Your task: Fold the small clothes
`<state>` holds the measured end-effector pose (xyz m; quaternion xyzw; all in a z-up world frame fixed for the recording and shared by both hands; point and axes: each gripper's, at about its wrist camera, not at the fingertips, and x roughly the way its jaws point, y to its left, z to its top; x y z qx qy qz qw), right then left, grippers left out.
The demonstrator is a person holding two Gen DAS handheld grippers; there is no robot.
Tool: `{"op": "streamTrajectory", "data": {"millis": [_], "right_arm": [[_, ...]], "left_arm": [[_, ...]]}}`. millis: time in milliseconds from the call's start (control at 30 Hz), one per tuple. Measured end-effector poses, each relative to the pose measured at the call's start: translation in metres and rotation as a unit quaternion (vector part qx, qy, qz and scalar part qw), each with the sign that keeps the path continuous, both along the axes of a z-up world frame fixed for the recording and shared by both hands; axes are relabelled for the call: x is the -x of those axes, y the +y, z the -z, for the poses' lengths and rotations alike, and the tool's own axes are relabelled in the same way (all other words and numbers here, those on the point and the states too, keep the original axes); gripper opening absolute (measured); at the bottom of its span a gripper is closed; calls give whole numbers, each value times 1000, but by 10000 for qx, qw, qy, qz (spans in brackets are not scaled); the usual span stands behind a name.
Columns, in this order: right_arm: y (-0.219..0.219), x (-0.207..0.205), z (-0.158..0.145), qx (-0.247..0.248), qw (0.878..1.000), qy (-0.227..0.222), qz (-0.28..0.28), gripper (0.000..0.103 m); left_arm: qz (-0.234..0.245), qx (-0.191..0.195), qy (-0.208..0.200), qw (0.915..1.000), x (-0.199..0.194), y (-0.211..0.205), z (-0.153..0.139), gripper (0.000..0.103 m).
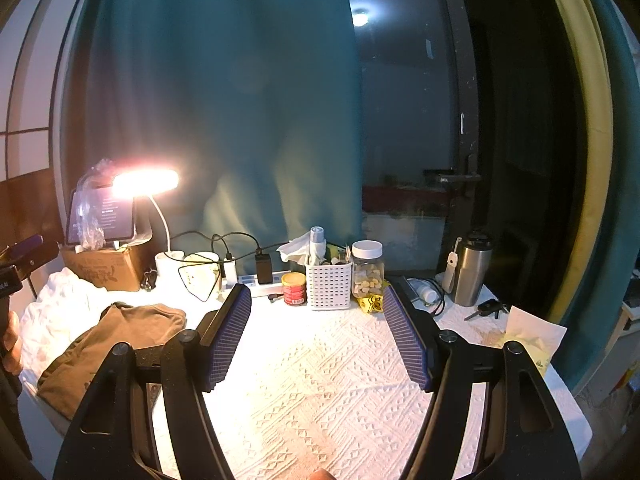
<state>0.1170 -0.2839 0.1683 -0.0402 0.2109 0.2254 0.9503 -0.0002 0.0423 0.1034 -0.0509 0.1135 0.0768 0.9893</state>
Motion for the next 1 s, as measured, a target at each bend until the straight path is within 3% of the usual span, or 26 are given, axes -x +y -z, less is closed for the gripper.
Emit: {"op": "streamTrajectory", "data": {"millis": [1000], "right_arm": [[6, 2, 2, 67, 9999, 12, -158, 72]], "left_arm": [[-62, 8, 11, 10000, 2, 0, -1, 101]]}}
